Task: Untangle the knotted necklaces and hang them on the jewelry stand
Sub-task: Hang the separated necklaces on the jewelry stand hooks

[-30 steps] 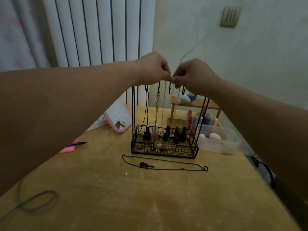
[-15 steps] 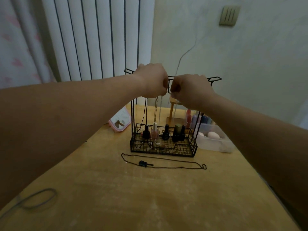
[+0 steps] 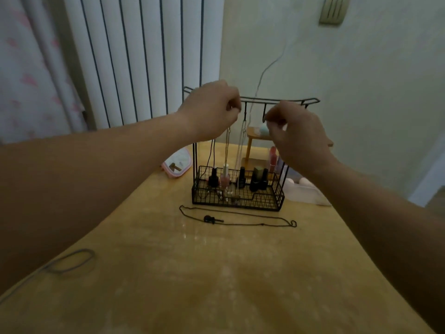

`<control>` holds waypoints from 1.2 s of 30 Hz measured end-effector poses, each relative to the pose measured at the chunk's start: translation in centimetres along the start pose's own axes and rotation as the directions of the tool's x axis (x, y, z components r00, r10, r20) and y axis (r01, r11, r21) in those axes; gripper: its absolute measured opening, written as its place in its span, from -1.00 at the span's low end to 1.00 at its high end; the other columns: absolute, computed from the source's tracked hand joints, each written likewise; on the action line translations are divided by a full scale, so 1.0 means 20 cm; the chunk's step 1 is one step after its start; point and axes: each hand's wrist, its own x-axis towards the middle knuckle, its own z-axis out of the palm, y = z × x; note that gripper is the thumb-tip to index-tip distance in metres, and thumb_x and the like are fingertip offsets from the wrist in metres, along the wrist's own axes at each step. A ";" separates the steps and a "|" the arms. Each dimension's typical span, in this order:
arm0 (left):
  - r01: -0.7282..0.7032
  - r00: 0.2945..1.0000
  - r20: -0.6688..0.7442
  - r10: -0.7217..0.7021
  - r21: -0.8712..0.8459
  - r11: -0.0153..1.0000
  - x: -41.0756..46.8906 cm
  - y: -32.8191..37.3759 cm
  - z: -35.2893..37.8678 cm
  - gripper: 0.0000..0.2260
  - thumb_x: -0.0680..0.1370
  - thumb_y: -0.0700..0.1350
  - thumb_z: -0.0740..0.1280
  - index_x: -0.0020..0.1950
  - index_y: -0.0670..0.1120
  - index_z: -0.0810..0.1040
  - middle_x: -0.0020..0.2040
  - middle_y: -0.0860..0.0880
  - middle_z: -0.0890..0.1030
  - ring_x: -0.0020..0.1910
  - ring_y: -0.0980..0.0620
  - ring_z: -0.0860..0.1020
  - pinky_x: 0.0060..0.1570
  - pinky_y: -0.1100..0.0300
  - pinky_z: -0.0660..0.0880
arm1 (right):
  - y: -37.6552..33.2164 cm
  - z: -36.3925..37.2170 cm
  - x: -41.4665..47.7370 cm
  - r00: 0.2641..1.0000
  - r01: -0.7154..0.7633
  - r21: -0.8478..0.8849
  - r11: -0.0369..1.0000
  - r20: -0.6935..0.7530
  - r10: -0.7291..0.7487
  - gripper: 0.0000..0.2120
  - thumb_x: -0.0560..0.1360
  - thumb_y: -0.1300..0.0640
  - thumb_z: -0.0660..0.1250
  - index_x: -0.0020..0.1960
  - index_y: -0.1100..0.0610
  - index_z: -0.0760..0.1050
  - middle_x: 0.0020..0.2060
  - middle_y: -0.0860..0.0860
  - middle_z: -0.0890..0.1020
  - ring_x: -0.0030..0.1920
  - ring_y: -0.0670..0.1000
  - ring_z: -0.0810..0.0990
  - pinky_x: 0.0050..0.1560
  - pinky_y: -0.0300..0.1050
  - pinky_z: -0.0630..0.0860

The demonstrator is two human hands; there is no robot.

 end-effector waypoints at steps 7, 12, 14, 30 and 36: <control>0.232 0.945 0.278 -0.172 -0.202 0.952 -0.53 -0.04 0.29 -0.88 0.68 -0.03 0.30 0.08 0.00 0.62 -0.06 0.08 0.62 -0.08 0.11 0.59 -0.01 0.03 0.62 | 0.09 0.21 -0.53 0.831 -0.191 -0.062 0.980 0.522 0.195 -0.87 0.65 0.08 0.32 0.18 -0.05 0.57 0.00 -0.13 0.61 -0.03 -0.14 0.60 -0.01 -0.17 0.59; 0.226 0.823 0.538 -0.184 -0.013 0.974 -0.76 -0.03 0.54 -0.82 0.63 0.05 0.36 0.17 0.02 0.63 0.08 0.07 0.56 0.05 0.06 0.55 0.09 0.02 0.59 | 0.06 0.38 -0.64 0.656 -0.091 -0.170 0.981 0.731 0.187 -0.76 0.66 -0.01 0.29 0.30 -0.01 0.54 0.15 -0.05 0.54 0.13 -0.02 0.52 0.16 -0.08 0.56; 0.195 0.804 0.569 -0.173 0.023 0.981 -0.78 -0.01 0.59 -0.78 0.62 0.11 0.37 0.21 0.06 0.57 0.12 0.08 0.50 0.08 0.06 0.51 0.13 0.06 0.56 | 0.04 0.41 -0.63 0.653 -0.077 -0.190 0.979 0.732 0.193 -0.79 0.66 -0.01 0.29 0.27 -0.01 0.54 0.12 -0.04 0.51 0.09 -0.02 0.50 0.12 -0.09 0.54; 0.363 0.759 0.640 -0.120 -0.263 0.894 -0.73 0.14 0.66 -0.91 0.68 0.03 0.31 0.06 0.05 0.56 -0.04 0.07 0.59 -0.03 0.03 0.58 -0.10 0.11 0.49 | -0.02 0.34 -0.61 0.659 -0.586 0.211 0.782 0.685 0.309 -0.83 0.71 0.08 0.21 0.07 0.15 0.50 -0.11 0.07 0.61 -0.13 0.01 0.62 -0.07 -0.02 0.61; 0.655 0.734 0.647 -0.206 -0.592 0.470 -0.66 0.11 0.50 -0.77 0.75 -0.07 0.15 -0.01 -0.09 0.52 -0.33 -0.02 0.49 -0.38 0.06 0.50 -0.20 0.11 0.55 | 0.15 0.10 -0.51 0.585 -0.674 0.214 0.707 0.739 0.335 -0.85 0.63 0.07 0.38 0.11 0.15 0.58 -0.01 0.19 0.64 -0.06 0.12 0.61 0.11 0.09 0.61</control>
